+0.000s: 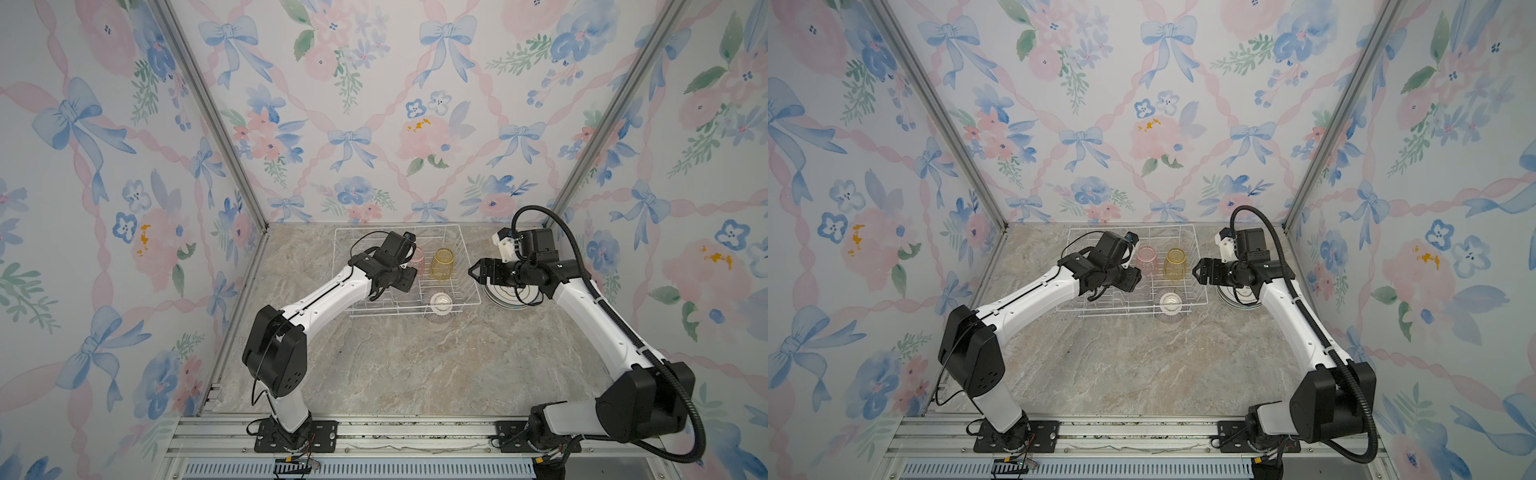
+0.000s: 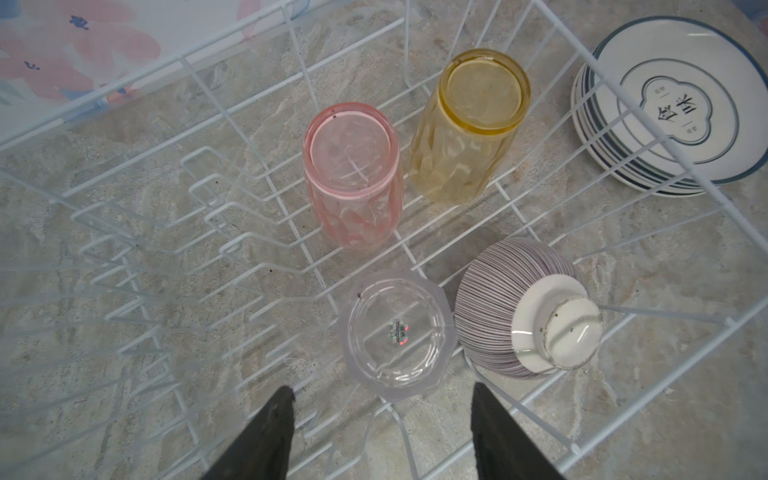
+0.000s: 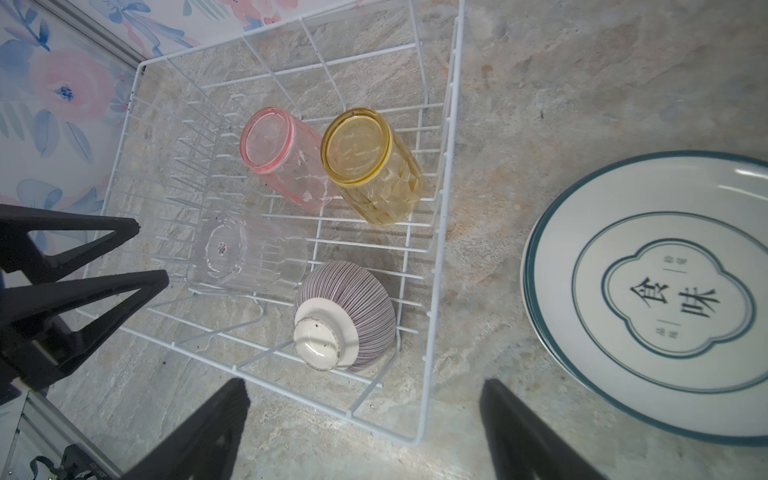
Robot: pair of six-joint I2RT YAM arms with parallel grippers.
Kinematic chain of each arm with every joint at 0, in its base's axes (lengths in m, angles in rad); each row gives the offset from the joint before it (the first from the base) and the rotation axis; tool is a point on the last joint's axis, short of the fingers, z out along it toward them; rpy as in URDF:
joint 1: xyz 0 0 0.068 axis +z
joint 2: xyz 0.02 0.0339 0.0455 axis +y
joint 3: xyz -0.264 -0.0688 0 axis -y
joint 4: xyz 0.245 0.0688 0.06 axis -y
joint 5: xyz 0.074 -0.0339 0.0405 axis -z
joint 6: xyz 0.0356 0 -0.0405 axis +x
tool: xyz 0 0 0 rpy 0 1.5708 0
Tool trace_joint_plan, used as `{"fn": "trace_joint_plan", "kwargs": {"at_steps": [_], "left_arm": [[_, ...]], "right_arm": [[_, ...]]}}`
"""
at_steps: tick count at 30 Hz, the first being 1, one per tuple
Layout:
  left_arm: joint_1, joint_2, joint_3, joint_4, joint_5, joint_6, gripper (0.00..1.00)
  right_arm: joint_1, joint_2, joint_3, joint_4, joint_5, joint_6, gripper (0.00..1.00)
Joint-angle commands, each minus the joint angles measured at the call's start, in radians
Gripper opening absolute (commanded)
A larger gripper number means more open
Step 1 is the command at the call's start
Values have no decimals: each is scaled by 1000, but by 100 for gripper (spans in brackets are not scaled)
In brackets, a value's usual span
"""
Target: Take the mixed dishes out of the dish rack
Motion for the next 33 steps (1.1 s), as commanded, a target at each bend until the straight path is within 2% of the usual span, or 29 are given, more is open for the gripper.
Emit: {"fn": "trace_joint_plan", "kwargs": {"at_steps": [1,4,5,6,15,19,25,33], "left_arm": [[-13,50,55,-30,32,29,69],[-20,94,89,-49,43,34,84],[-21,105,92,-53,42,34,95],[-22,113,93,-57,42,36,98],[-17,157,99,-120,-18,21,98],[-13,179,117,-122,-3,19,92],[-11,219,156,-134,1,31,91],[5,263,191,-152,11,26,81]], "right_arm": [[-15,-16,-20,20,-17,13,90],[-23,-13,-24,23,-27,13,91],[-26,-13,-26,27,-30,14,92],[-28,-15,-28,29,-29,13,92],[-50,-6,-45,52,-47,18,94],[-54,2,-45,58,-54,20,94],[-61,9,-55,69,-63,19,94],[-69,29,-62,79,-79,21,94]]}}
